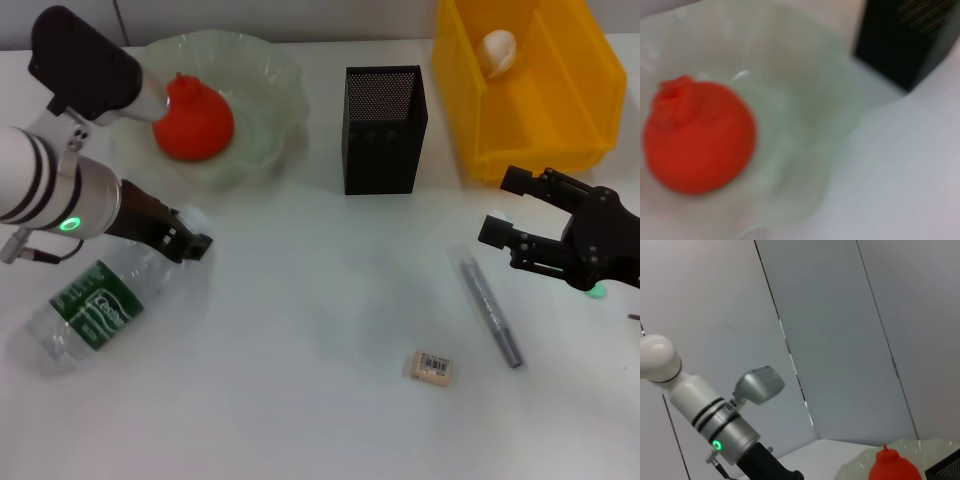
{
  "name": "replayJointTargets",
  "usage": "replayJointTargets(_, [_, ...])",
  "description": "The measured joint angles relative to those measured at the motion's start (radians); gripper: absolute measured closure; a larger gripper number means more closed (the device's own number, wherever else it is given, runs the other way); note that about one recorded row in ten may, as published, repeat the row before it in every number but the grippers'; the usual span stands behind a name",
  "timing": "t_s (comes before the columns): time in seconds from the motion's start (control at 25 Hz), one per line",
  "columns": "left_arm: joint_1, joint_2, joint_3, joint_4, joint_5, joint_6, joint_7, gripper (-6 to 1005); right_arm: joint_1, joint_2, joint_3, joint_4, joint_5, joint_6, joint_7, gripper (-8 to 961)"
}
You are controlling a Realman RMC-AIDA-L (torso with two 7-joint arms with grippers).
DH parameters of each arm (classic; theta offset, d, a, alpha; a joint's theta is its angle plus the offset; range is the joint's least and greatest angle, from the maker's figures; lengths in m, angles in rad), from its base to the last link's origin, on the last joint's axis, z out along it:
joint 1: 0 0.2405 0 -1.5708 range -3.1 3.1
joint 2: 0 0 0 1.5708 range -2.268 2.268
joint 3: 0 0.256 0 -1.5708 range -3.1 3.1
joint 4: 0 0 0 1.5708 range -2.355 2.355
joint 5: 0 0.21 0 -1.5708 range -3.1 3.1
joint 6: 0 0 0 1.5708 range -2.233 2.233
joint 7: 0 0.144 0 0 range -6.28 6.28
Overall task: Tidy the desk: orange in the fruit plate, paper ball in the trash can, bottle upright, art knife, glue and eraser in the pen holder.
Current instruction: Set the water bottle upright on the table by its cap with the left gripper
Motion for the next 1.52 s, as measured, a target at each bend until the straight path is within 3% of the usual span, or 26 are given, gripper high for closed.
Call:
replayJointTargets(0.08, [0.006, 0.002, -0.076, 0.001, -0.094, 0.053, 0.077, 561, 0.003, 0.002, 0.000, 0.000, 0.000, 0.000, 0.003, 117])
replayJointTargets(0.12, [0.005, 0.002, -0.176, -0.023, -0.211, 0.118, 0.172, 561, 0.012, 0.005, 0.000, 0.001, 0.001, 0.000, 0.009, 118])
replayJointTargets(0.16, [0.005, 0.002, -0.176, -0.023, -0.211, 0.118, 0.172, 561, 0.012, 0.005, 0.000, 0.001, 0.001, 0.000, 0.009, 118])
replayJointTargets(0.24, [-0.003, 0.004, -0.279, -0.074, -0.323, 0.184, 0.263, 561, 0.030, 0.007, 0.000, 0.019, 0.001, 0.000, 0.011, 118])
replayJointTargets(0.28, [-0.010, 0.006, -0.336, -0.111, -0.373, 0.218, 0.321, 561, 0.037, 0.007, 0.000, 0.028, 0.001, 0.000, 0.011, 118])
replayJointTargets(0.32, [-0.027, 0.009, -0.456, -0.200, -0.462, 0.290, 0.436, 561, 0.055, 0.008, 0.000, 0.051, 0.000, 0.000, 0.011, 118])
replayJointTargets(0.36, [-0.027, 0.009, -0.456, -0.200, -0.462, 0.290, 0.436, 560, 0.055, 0.008, 0.000, 0.051, 0.000, 0.000, 0.011, 118])
replayJointTargets(0.48, [-0.045, 0.012, -0.622, -0.337, -0.564, 0.384, 0.598, 560, 0.078, 0.008, -0.001, 0.076, 0.000, 0.001, 0.016, 118])
replayJointTargets(0.52, [-0.043, 0.011, -0.717, -0.434, -0.638, 0.425, 0.727, 560, 0.092, 0.010, -0.002, 0.087, 0.000, 0.001, 0.025, 118])
replayJointTargets(0.56, [-0.043, 0.011, -0.717, -0.434, -0.638, 0.425, 0.727, 560, 0.092, 0.010, -0.002, 0.087, 0.000, 0.001, 0.025, 118])
replayJointTargets(0.68, [-0.019, 0.007, -0.790, -0.562, -0.771, 0.448, 0.930, 560, 0.111, 0.022, -0.001, 0.091, 0.001, 0.006, 0.045, 118])
replayJointTargets(0.72, [0.000, 0.005, -0.807, -0.655, -0.887, 0.452, 1.079, 560, 0.118, 0.030, 0.000, 0.093, 0.014, 0.025, 0.050, 118])
replayJointTargets(0.76, [0.000, 0.005, -0.807, -0.655, -0.887, 0.452, 1.079, 560, 0.118, 0.030, 0.000, 0.093, 0.014, 0.025, 0.050, 118])
replayJointTargets(1.12, [0.026, -0.003, -0.821, -1.183, -1.249, 0.435, 1.895, 552, 0.143, 0.040, 0.002, 0.156, 0.100, 0.106, 0.046, 119])
replayJointTargets(1.32, [0.012, -0.008, -0.825, -1.292, -1.307, 0.354, 2.033, 509, 0.148, 0.041, 0.002, 0.173, 0.115, 0.119, 0.042, 119])
replayJointTargets(1.52, [-0.002, -0.008, -0.843, -1.324, -1.321, 0.273, 2.001, 466, 0.150, 0.042, 0.001, 0.184, 0.125, 0.128, 0.040, 120])
